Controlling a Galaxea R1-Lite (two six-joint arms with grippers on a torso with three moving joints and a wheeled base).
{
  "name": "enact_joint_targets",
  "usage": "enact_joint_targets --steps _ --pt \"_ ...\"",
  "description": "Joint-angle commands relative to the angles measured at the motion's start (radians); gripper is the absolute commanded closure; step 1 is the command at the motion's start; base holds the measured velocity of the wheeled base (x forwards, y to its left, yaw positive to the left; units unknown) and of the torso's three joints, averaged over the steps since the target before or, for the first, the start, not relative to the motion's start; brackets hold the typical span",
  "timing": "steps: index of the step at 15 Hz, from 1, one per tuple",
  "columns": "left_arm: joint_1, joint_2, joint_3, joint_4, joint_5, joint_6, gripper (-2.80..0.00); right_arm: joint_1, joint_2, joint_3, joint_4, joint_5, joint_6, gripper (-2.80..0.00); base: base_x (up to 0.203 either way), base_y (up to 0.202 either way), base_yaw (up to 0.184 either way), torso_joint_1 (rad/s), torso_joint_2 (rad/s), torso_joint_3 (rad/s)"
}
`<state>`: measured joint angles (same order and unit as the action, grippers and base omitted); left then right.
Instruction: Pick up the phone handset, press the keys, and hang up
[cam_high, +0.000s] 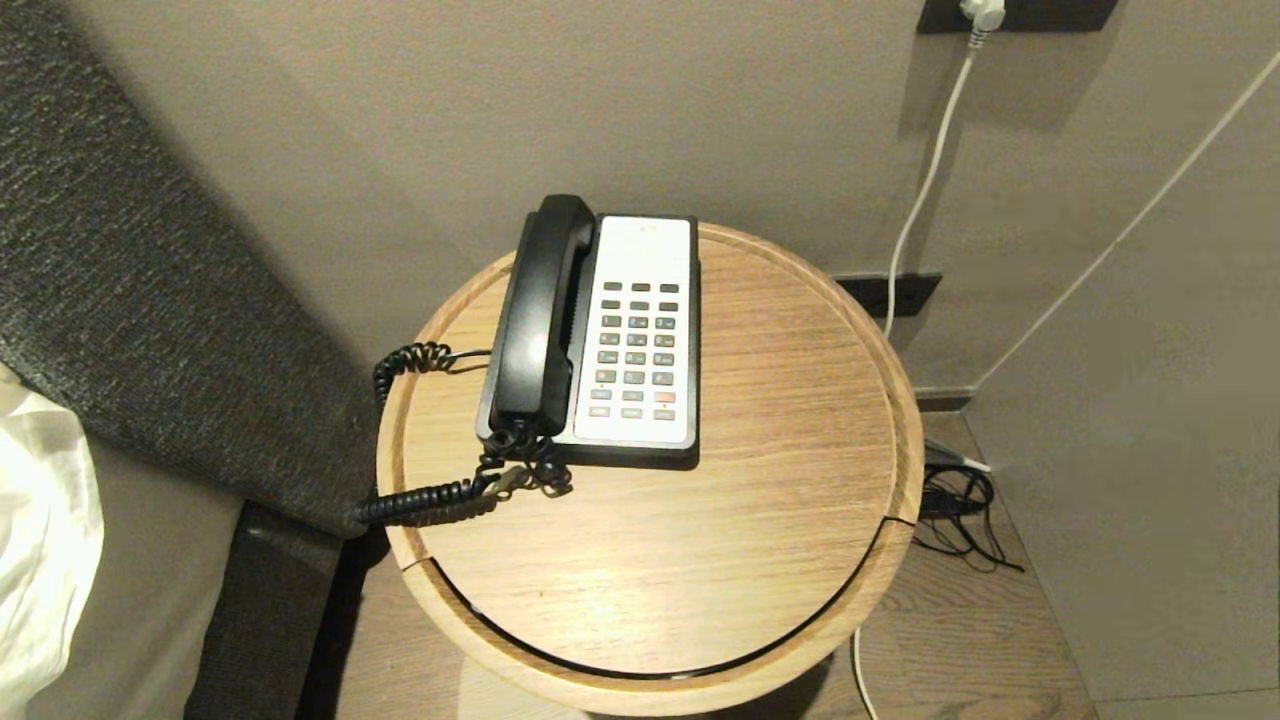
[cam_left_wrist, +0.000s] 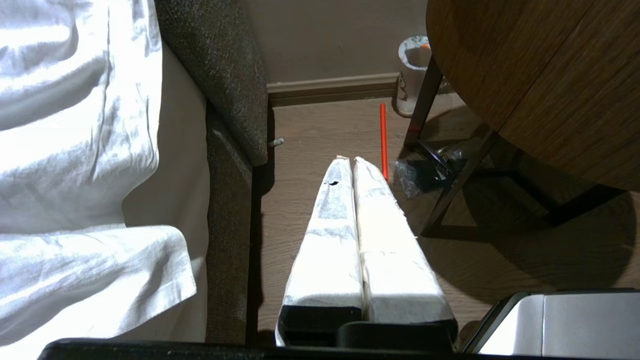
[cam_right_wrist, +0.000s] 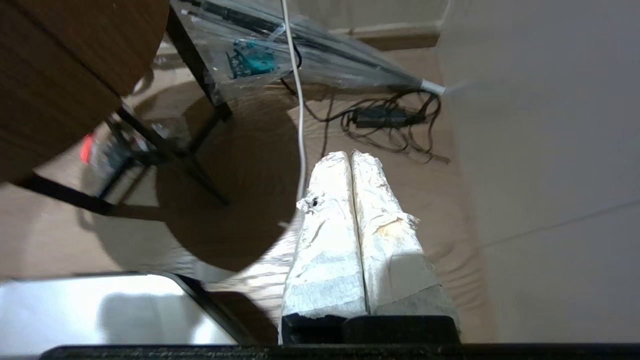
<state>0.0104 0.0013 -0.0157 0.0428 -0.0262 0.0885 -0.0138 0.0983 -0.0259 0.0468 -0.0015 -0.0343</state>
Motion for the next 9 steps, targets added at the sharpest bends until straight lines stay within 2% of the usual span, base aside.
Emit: enact_joint_targets --steps 1,3,9 --pt "0.0 0.001 0.002 -0.006 0.002 0.0 0.0 0.0 0.003 0.003 0.011 0.018 -0.042 0.0 0.0 0.0 0.0 0.0 0.0 0.0" --pt "0.0 0.0 0.003 -0.009 0.003 -0.007 0.0 0.0 0.001 0.01 -0.004 0.013 -0.001 0.0 0.0 0.0 0.0 0.0 0.0 0.0" --pt "0.0 0.0 0.003 -0.011 0.006 -0.013 0.0 0.0 0.001 0.014 -0.021 0.012 0.005 0.0 0.0 0.0 0.0 0.0 0.0 0.0"
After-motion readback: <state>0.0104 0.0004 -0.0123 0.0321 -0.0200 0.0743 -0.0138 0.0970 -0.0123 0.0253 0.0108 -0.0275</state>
